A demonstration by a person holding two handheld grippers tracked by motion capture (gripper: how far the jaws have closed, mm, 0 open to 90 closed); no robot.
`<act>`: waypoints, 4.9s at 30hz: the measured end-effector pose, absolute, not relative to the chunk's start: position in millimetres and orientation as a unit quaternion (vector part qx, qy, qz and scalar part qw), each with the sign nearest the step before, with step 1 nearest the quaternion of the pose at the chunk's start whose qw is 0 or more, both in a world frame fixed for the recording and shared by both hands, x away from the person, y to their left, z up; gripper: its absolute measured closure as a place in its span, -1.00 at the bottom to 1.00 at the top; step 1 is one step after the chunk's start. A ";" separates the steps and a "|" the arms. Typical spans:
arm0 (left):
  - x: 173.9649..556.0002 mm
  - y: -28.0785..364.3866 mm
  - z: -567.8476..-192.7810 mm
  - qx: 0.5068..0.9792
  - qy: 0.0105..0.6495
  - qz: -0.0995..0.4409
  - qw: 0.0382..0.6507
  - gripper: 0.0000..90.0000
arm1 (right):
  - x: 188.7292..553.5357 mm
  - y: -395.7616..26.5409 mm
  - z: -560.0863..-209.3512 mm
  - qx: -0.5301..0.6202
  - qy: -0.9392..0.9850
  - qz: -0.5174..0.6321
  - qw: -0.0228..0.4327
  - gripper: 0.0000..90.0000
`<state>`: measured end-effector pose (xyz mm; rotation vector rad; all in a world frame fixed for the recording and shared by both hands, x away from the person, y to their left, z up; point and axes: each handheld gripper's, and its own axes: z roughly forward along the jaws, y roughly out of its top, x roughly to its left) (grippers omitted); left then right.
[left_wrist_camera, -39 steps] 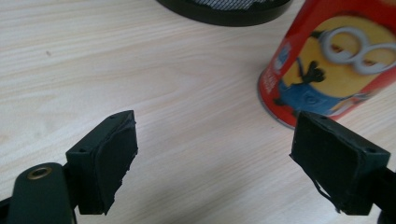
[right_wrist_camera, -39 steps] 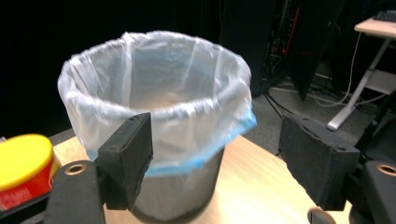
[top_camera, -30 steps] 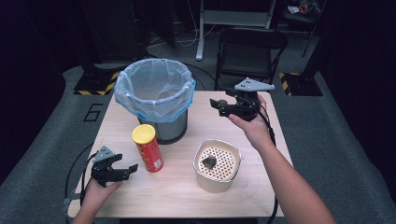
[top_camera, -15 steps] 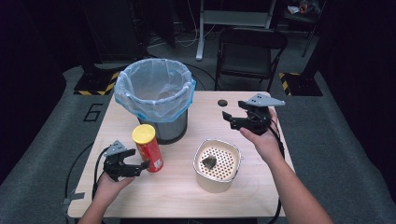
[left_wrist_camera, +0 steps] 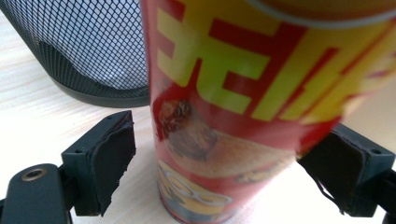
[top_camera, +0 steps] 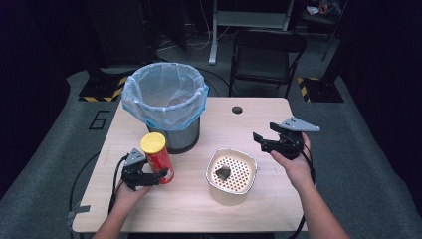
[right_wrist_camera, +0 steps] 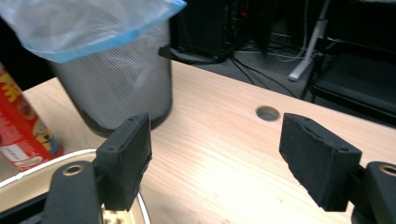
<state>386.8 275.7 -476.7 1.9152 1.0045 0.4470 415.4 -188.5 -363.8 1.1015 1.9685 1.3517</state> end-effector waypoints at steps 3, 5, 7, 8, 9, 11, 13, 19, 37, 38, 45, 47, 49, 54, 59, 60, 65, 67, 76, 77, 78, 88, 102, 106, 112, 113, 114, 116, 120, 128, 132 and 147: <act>387.9 272.1 -476.9 0.777 0.397 0.191 0.449 -0.70 | 411.6 -198.4 -370.3 0.415 0.718 0.495 0.259 -0.44; 388.4 270.6 -477.3 0.774 0.397 0.198 0.452 -0.70 | 408.0 -204.7 -375.4 0.421 0.714 0.492 0.266 -0.44; 388.6 268.9 -478.3 0.767 0.400 0.200 0.459 -0.69 | 403.1 -210.9 -382.2 0.431 0.709 0.489 0.270 -0.44; 388.8 268.6 -479.2 0.765 0.400 0.202 0.462 -0.69 | 401.2 -213.8 -385.7 0.432 0.707 0.488 0.274 -0.45; 389.0 268.3 -480.1 0.764 0.401 0.201 0.465 -0.62 | 396.9 -218.0 -392.2 0.439 0.704 0.484 0.277 -0.44; 389.8 268.6 -482.0 0.767 0.398 0.199 0.463 -0.58 | 395.0 -219.9 -396.2 0.441 0.704 0.480 0.283 -0.44; 389.0 268.3 -482.6 0.766 0.396 0.204 0.463 -0.52 | 391.4 -222.9 -404.1 0.446 0.707 0.466 0.290 -0.44; 384.2 265.9 -480.0 0.772 0.389 0.224 0.450 -0.47 | 382.0 -230.0 -426.3 0.463 0.703 0.450 0.299 -0.44; 372.2 274.3 -440.3 0.760 0.384 0.211 0.479 -0.46 | 383.7 -231.7 -474.0 0.486 0.718 0.412 0.281 -0.38; 372.2 274.3 -440.3 0.760 0.384 0.211 0.479 -0.46 | 383.8 -231.4 -475.3 0.487 0.719 0.409 0.280 -0.38; 364.7 276.3 -408.0 0.772 0.377 0.192 0.473 -0.46 | 384.2 -229.6 -480.5 0.488 0.723 0.404 0.275 -0.38; 362.3 275.8 -395.9 0.778 0.372 0.191 0.470 -0.46 | 383.6 -229.0 -480.8 0.487 0.724 0.404 0.275 -0.38; 361.2 276.0 -386.6 0.778 0.368 0.190 0.473 -0.46 | 383.4 -228.9 -481.7 0.487 0.725 0.404 0.273 -0.37; 361.1 276.1 -355.8 0.780 0.357 0.190 0.478 -0.46 | 384.2 -230.5 -484.3 0.489 0.727 0.402 0.267 -0.34; 364.1 275.2 -324.6 0.781 0.352 0.185 0.481 -0.46 | 384.1 -233.5 -485.5 0.493 0.725 0.401 0.266 -0.34; 365.1 275.1 -318.1 0.783 0.353 0.184 0.478 -0.46 | 383.9 -233.5 -485.5 0.495 0.724 0.400 0.265 -0.34; 371.2 273.0 -286.4 0.785 0.351 0.182 0.478 -0.46 | 383.5 -232.4 -486.6 0.491 0.728 0.399 0.264 -0.34; 373.6 271.1 -277.2 0.787 0.346 0.181 0.478 -0.46 | 383.8 -232.3 -487.4 0.489 0.731 0.396 0.265 -0.34; 390.5 261.2 -241.1 0.789 0.338 0.178 0.481 -0.46 | 382.8 -232.1 -487.4 0.485 0.734 0.394 0.266 -0.33; 391.9 260.3 -238.6 0.789 0.337 0.178 0.482 -0.46 | 382.6 -232.5 -487.5 0.486 0.733 0.395 0.266 -0.33; 394.6 259.1 -234.6 0.788 0.337 0.175 0.485 -0.46 | 382.2 -233.1 -487.5 0.486 0.733 0.395 0.264 -0.33; 415.7 245.5 -208.3 0.789 0.339 0.189 0.477 -0.46 | 382.0 -237.6 -489.9 0.495 0.730 0.392 0.261 -0.32; 444.3 235.1 -182.7 0.786 0.354 0.205 0.463 -0.46 | 382.5 -239.8 -494.2 0.502 0.730 0.387 0.255 -0.31; 455.5 234.0 -184.2 0.781 0.365 0.210 0.461 -0.46 | 383.0 -239.6 -495.1 0.500 0.732 0.386 0.255 -0.31; 473.5 233.7 -194.2 0.770 0.392 0.217 0.454 -0.46 | 382.9 -240.1 -495.6 0.501 0.732 0.385 0.255 -0.31; 476.2 234.1 -196.0 0.768 0.396 0.219 0.454 -0.46 | 382.9 -240.1 -495.7 0.500 0.732 0.386 0.254 -0.31; 478.8 234.5 -197.7 0.766 0.398 0.220 0.455 -0.46 | 382.8 -240.1 -495.8 0.499 0.733 0.384 0.256 -0.31; 485.3 235.4 -200.9 0.765 0.398 0.229 0.452 -0.46 | 382.6 -239.7 -496.0 0.499 0.733 0.385 0.254 -0.30; 494.3 237.8 -207.1 0.758 0.405 0.223 0.461 -0.46 | 383.3 -237.2 -498.3 0.496 0.739 0.379 0.253 -0.30; 514.8 237.6 -225.0 0.747 0.435 0.227 0.448 -0.46 | 382.7 -236.7 -498.0 0.493 0.738 0.381 0.259 -0.30; 522.8 238.8 -232.5 0.746 0.445 0.223 0.443 -0.46 | 383.0 -237.1 -498.6 0.494 0.737 0.383 0.257 -0.30; 539.0 238.4 -259.7 0.764 0.465 0.215 0.392 -0.70 | 382.9 -236.8 -498.7 0.492 0.740 0.382 0.255 -0.30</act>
